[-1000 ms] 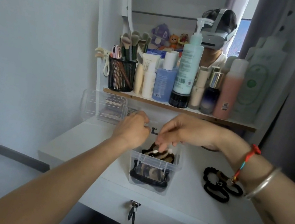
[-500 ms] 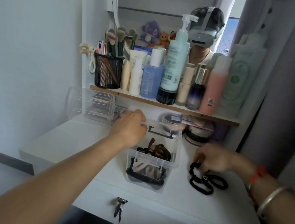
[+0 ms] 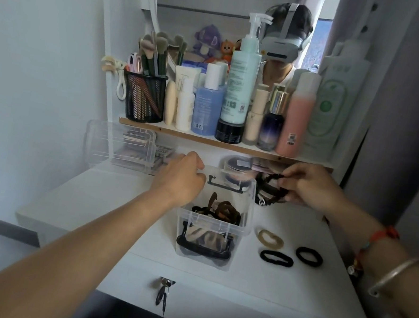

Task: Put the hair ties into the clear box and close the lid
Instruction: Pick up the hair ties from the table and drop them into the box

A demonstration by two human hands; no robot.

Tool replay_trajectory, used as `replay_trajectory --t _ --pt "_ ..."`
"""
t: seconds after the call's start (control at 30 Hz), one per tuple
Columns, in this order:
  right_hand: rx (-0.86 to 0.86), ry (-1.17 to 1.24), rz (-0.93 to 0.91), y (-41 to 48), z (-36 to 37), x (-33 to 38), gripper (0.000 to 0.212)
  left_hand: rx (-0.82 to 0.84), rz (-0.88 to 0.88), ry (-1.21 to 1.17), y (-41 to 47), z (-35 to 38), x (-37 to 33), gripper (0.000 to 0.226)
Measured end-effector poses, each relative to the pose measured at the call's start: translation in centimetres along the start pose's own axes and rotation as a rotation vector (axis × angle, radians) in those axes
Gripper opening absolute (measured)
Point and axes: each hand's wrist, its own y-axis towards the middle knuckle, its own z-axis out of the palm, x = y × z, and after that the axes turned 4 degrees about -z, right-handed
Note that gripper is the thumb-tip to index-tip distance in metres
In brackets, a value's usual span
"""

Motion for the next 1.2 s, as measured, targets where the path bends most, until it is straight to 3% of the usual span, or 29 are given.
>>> replay_trajectory --t 0.1,0.23,0.33,0.53,0.63,0.7,0.77,0.83,0.9,1.03,1.2 --pt "0.017 -0.083 0.014 -0.1 -0.4 0.5 0.015 -0.005 0.006 0.012 -0.1 0.0 -0.1 0.031" --pt "0.385 -0.605 0.060 -1.3 1.0 -0.7 0.014 -0.007 0.008 0.023 -0.2 -0.1 -0.1 0.031" --pt "0.448 -0.820 0.027 -1.7 2.2 -1.6 0.023 -0.011 0.012 0.030 -0.2 -0.1 -0.1 0.031" --pt "0.415 -0.776 0.088 -1.8 2.8 -1.8 0.024 -0.022 0.014 0.048 -0.3 -0.1 0.0 0.031" --pt "0.178 -0.753 -0.032 -1.1 2.3 -1.7 0.020 -0.026 0.020 0.061 -0.3 -0.1 -0.1 0.031" --pt "-0.051 -0.401 -0.065 -0.4 1.7 -0.3 0.005 -0.024 0.019 0.049 -0.3 -0.2 -0.1 0.030" --pt "-0.154 -0.009 -0.045 0.0 1.0 1.8 0.025 -0.023 0.018 0.044 -0.3 -0.1 -0.1 0.030" --pt "-0.098 0.139 -0.042 -0.5 1.0 3.9 0.021 -0.019 0.016 0.041 -0.3 -0.1 -0.1 0.030" --pt "0.044 0.097 -0.068 -1.4 1.7 5.6 0.014 -0.017 0.016 0.040 -0.3 -0.1 -0.2 0.030" --pt "0.344 0.008 -0.046 -2.3 2.8 6.3 0.034 -0.023 0.020 0.075 -0.3 -0.1 -0.1 0.031" --pt "0.330 -0.158 -0.047 -1.7 1.0 5.1 0.033 -0.028 0.019 0.104 -0.3 -0.1 0.0 0.031"
